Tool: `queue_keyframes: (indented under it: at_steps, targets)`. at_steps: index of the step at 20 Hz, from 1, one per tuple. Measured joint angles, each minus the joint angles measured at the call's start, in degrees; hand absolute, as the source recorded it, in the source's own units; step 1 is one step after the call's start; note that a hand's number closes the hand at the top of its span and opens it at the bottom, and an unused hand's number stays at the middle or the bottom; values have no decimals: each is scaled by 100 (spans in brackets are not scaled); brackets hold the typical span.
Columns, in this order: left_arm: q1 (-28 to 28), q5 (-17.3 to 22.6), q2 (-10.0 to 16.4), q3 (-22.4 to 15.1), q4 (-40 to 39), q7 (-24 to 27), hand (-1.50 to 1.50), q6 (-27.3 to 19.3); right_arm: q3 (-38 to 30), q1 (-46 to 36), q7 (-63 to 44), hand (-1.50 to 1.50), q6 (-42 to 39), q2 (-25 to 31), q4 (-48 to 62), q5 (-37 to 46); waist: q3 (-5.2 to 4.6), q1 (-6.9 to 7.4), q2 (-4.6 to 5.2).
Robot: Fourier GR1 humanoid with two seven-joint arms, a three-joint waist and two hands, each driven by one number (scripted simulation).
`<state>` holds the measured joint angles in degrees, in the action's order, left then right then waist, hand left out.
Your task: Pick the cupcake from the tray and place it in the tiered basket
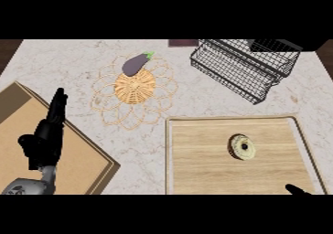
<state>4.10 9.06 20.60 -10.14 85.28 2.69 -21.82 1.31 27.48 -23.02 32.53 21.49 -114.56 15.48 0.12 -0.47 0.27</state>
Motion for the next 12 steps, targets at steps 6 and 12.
queue_keyframes:
  at_steps: [6, 12]
  targets:
    - [97, -63, -51, -46, -2, -49, 0, 60, 232, 338, -1529, -150, -405, 518, -575, 1089, -10, 127, 25]
    - [193, -104, -136, -67, -92, -76, 0, 123, 512, 151, -3025, -150, -948, 636, -1135, 2111, 8, 228, 15]
